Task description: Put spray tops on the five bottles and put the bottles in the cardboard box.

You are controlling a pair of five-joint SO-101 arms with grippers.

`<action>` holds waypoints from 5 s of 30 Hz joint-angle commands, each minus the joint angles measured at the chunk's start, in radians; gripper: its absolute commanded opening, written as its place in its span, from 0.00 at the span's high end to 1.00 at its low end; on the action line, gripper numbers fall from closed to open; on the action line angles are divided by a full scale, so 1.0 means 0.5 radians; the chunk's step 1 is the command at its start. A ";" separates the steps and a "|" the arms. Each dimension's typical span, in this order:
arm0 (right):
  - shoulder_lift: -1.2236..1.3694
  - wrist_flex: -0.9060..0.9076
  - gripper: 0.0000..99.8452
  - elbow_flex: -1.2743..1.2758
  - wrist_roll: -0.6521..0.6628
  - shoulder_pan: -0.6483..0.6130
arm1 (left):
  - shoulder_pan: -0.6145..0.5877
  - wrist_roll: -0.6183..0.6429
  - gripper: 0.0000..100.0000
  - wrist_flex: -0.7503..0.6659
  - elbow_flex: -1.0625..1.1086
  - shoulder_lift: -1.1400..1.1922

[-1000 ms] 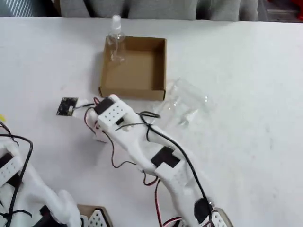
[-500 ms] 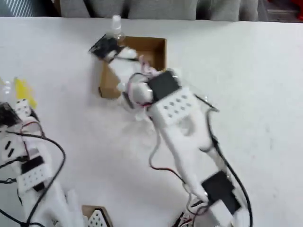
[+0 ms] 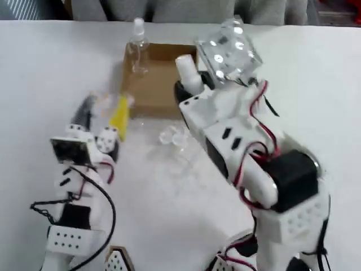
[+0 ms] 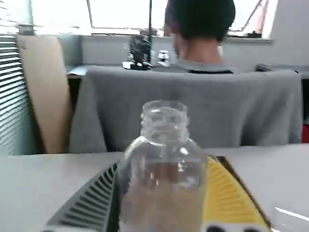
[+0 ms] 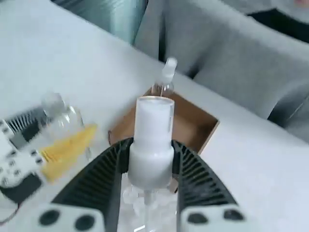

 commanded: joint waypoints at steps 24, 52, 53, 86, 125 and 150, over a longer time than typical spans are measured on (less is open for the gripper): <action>-0.183 -1.864 0.98 0.825 -0.037 -0.440 | 0.330 0.006 0.98 0.635 0.270 -0.695; -0.542 -2.763 0.98 1.896 -0.491 -0.443 | 0.330 0.009 0.98 0.638 0.270 -0.695; -0.542 -2.766 0.98 1.915 -0.491 -0.443 | 0.330 0.009 0.98 0.638 0.270 -0.695; -0.901 -2.987 0.98 2.885 -0.574 -0.618 | 0.330 0.009 0.98 0.635 0.270 -0.695; -0.615 -2.592 0.98 2.694 -0.559 -0.585 | 0.330 0.009 0.98 0.632 0.270 -0.695; -0.667 -2.478 0.71 2.627 -0.555 -0.597 | 0.330 0.009 0.98 0.632 0.270 -0.695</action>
